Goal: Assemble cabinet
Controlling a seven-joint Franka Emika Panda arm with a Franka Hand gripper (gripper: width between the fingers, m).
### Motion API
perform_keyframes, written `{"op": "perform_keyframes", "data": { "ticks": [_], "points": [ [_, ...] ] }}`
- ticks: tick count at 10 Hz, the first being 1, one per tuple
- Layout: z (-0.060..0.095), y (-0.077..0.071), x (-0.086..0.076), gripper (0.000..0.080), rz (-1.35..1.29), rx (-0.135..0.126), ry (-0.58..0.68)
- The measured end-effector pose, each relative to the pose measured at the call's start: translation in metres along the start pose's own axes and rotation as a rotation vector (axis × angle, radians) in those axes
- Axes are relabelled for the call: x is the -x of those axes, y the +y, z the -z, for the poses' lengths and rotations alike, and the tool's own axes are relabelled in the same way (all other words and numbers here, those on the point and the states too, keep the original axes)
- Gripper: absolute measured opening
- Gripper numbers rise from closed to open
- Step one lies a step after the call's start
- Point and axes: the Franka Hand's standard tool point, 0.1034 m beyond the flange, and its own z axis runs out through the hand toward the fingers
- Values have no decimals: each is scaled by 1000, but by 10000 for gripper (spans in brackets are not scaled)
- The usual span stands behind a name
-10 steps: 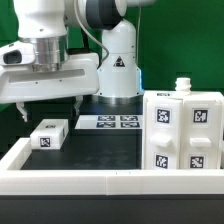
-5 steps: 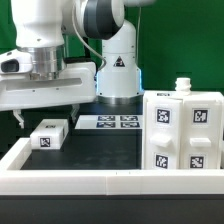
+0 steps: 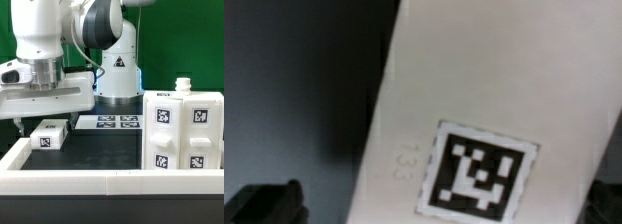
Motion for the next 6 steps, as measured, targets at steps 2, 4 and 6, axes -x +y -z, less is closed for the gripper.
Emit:
{"op": "perform_keyframes", "data": {
  "ticks": [2,4,6],
  "points": [
    [0,-1,-1,688,3,0,0],
    [0,-2,-1,559,4,0,-1],
    [0,-2,-1,560,4,0,0]
  ]
}}
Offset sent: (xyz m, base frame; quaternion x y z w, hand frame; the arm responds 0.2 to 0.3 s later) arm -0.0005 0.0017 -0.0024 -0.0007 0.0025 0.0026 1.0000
